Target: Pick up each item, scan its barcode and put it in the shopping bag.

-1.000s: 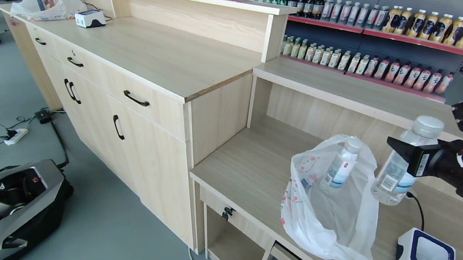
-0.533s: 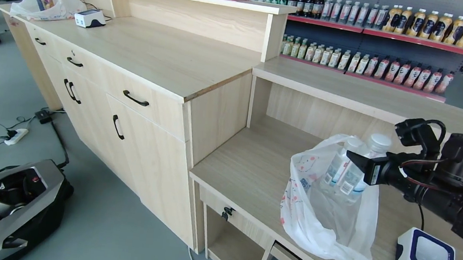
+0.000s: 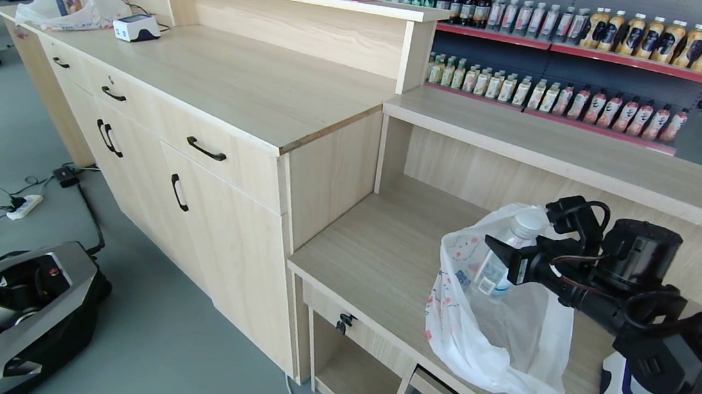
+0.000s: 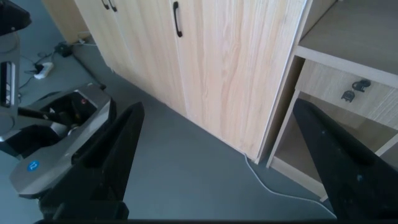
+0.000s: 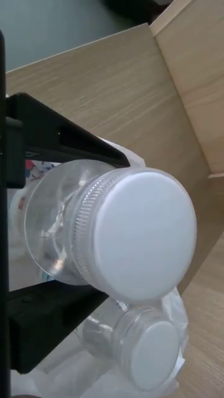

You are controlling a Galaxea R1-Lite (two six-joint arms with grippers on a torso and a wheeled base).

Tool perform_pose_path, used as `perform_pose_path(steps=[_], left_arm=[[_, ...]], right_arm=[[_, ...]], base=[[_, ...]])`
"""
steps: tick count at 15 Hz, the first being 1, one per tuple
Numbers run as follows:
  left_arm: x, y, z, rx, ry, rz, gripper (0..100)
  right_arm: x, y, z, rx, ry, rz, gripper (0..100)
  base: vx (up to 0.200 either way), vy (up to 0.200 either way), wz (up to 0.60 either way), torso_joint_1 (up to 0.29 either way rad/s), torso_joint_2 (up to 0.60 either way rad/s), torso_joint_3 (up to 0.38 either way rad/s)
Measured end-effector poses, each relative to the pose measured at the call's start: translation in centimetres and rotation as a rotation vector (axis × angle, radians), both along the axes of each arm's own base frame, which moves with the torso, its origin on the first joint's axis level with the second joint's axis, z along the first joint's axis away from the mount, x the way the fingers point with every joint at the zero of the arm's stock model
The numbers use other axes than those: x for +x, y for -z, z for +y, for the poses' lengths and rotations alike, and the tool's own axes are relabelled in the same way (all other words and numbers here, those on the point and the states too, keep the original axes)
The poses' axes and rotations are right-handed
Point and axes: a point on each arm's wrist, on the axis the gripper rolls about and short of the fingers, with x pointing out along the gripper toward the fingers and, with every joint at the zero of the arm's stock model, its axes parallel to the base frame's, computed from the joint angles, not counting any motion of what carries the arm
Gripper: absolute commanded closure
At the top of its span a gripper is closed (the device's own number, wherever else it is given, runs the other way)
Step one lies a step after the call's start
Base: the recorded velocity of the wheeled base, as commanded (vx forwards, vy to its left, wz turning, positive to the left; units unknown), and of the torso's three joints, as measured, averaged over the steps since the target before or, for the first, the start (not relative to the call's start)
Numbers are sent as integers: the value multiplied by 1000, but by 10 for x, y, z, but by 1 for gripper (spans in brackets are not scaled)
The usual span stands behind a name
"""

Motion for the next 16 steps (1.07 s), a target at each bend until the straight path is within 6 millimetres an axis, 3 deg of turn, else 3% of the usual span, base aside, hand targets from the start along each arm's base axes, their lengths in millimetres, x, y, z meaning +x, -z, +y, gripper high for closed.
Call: perform_pose_path(steps=[16], left_arm=[[0,0,0,0,0,0,0]], right_arm=[[41,49,19,54,-92,-91,100]], base=[[0,0,0,0,0,0]])
